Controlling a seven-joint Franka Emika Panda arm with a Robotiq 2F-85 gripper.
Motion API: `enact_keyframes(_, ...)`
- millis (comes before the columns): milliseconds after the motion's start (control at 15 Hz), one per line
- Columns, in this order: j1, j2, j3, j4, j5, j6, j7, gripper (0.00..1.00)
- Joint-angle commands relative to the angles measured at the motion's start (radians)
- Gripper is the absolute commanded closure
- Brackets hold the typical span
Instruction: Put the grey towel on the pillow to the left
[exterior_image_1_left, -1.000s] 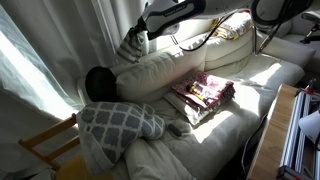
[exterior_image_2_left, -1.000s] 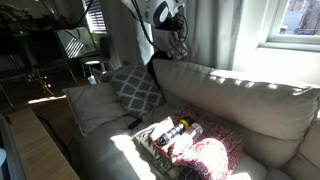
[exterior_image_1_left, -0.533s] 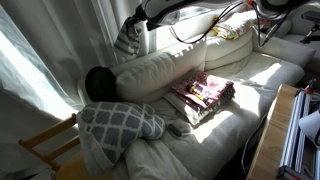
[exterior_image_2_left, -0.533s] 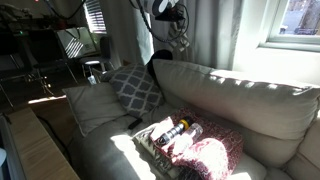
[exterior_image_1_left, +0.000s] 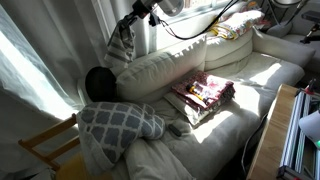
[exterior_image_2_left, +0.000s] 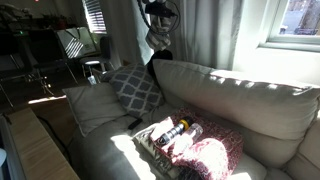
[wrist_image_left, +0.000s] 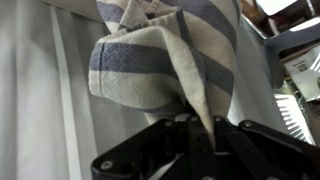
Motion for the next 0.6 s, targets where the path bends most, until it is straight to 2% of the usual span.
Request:
enact_keyframes(0, -0.130, -0.101, 0.093, -0.239, 0.102, -0.093, -0.137, 0.99)
enact_keyframes(67, -0.153, -0.119, 0.108, -0.284, 0.125, -0.124, -0.168, 0.99)
enact_keyframes(133, -0.051, -0.062, 0.035, -0.129, 0.118, -0.086, -0.124, 0.97)
enact_keyframes(333, -0.093, -0.099, 0.061, -0.218, 0.147, -0.111, -0.164, 0.97)
enact_keyframes(533, -0.104, -0.110, 0.065, -0.238, 0.150, -0.112, -0.167, 0.97)
